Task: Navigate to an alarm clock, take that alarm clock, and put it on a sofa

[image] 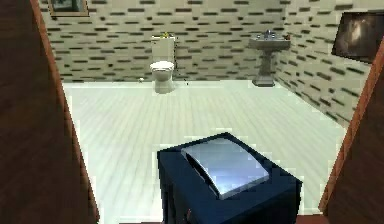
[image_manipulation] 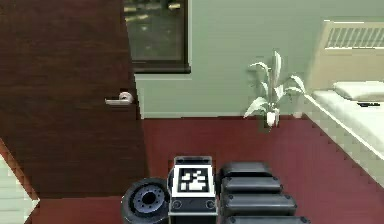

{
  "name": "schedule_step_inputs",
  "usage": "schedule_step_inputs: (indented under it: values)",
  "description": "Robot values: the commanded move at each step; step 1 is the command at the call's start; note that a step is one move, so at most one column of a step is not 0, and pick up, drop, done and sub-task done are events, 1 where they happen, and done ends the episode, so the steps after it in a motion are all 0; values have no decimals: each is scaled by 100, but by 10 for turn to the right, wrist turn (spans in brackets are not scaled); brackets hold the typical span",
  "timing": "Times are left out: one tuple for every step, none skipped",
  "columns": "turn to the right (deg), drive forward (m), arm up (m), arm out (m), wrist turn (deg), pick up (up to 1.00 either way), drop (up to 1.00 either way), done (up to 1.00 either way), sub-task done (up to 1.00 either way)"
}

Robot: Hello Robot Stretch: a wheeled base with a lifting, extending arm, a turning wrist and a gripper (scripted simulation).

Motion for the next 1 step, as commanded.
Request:
schedule_step_inputs:
  values:
    - [0, 50, 0, 0, 0, 0, 0, 0, 0]
